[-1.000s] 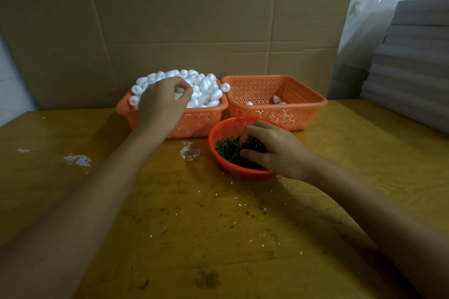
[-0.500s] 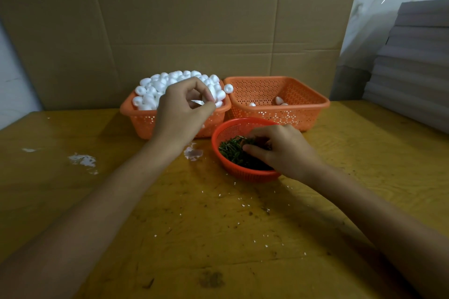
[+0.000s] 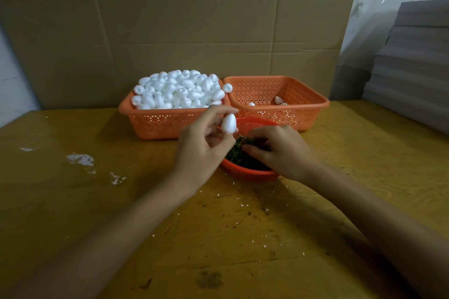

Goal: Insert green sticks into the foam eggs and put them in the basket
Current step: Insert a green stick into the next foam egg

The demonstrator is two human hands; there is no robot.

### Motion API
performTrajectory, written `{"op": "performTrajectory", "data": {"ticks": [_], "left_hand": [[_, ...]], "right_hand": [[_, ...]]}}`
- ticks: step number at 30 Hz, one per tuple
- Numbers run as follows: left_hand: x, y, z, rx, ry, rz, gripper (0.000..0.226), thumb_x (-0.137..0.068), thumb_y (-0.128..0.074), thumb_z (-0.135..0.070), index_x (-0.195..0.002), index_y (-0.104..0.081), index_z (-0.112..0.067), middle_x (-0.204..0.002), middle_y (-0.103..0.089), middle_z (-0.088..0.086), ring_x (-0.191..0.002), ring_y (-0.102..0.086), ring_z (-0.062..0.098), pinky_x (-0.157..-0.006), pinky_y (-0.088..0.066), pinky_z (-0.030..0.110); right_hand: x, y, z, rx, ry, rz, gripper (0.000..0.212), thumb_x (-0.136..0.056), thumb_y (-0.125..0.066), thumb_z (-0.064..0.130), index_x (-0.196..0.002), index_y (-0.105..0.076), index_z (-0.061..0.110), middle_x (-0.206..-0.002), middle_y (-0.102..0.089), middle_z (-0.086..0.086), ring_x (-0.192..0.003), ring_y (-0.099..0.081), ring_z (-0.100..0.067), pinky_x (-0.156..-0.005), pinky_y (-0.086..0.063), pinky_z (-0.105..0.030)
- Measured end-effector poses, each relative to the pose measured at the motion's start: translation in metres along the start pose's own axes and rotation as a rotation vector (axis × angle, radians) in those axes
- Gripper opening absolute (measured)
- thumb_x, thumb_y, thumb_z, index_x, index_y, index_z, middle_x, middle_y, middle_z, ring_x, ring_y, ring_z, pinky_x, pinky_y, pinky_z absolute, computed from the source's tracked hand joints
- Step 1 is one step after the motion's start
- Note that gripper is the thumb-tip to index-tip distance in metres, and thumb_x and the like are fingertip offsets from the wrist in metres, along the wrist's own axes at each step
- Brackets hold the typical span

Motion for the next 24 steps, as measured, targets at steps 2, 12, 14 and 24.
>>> {"op": "performTrajectory", "data": {"ticks": [2,12,14,24], "left_hand": [[0.008,-0.002,0.003,-0.004,-0.02,-0.009,0.038,-0.087,-0.068,-0.005,-0.121,-0.069,-0.021,-0.1,-0.077,-0.002,-0.091,-0.076,0.023,-0.08,-0.062,0.043],[0.031,-0.018,-0.012,-0.276,-0.301,0.04,0.04,-0.09,-0.076,-0.014,-0.13,-0.069,-0.01,-0.107,-0.075,-0.003,-0.09,-0.074,0.01,-0.08,-0.062,0.037],[0.035,-0.023,-0.018,-0.307,-0.365,0.067,0.039,-0.092,-0.075,-0.017,-0.13,-0.07,-0.01,-0.109,-0.074,-0.005,-0.087,-0.073,0.01,-0.077,-0.062,0.036],[0.029,-0.012,-0.006,-0.221,-0.266,-0.029,0.043,-0.094,-0.073,-0.03,-0.134,-0.068,-0.016,-0.109,-0.077,-0.006,-0.093,-0.075,0.009,-0.082,-0.063,0.038]], "right_hand": [[-0.001,-0.003,-0.001,-0.006,-0.009,0.039,0.012,-0.097,-0.068,0.025,-0.105,-0.076,0.021,-0.097,-0.075,0.005,-0.09,-0.068,-0.019,-0.08,-0.052,-0.046],[0.002,-0.002,0.006,-0.101,0.013,0.056,0.018,-0.1,-0.062,0.01,-0.116,-0.069,0.009,-0.108,-0.075,-0.002,-0.102,-0.069,-0.024,-0.086,-0.051,-0.05],[0.003,-0.001,0.007,-0.106,0.011,0.045,0.015,-0.097,-0.06,0.007,-0.11,-0.067,0.007,-0.101,-0.075,-0.003,-0.095,-0.069,-0.026,-0.081,-0.051,-0.052],[0.004,-0.005,0.007,-0.081,0.019,0.061,0.021,-0.101,-0.063,0.018,-0.121,-0.066,0.017,-0.108,-0.076,0.005,-0.1,-0.07,-0.019,-0.082,-0.053,-0.047]]}}
Point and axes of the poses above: each hand's wrist, its own x-axis away from the middle knuckle, its own y-axis out of the back of the hand, z = x × y, the point moved 9 cm from there along -x, towards the middle knuckle
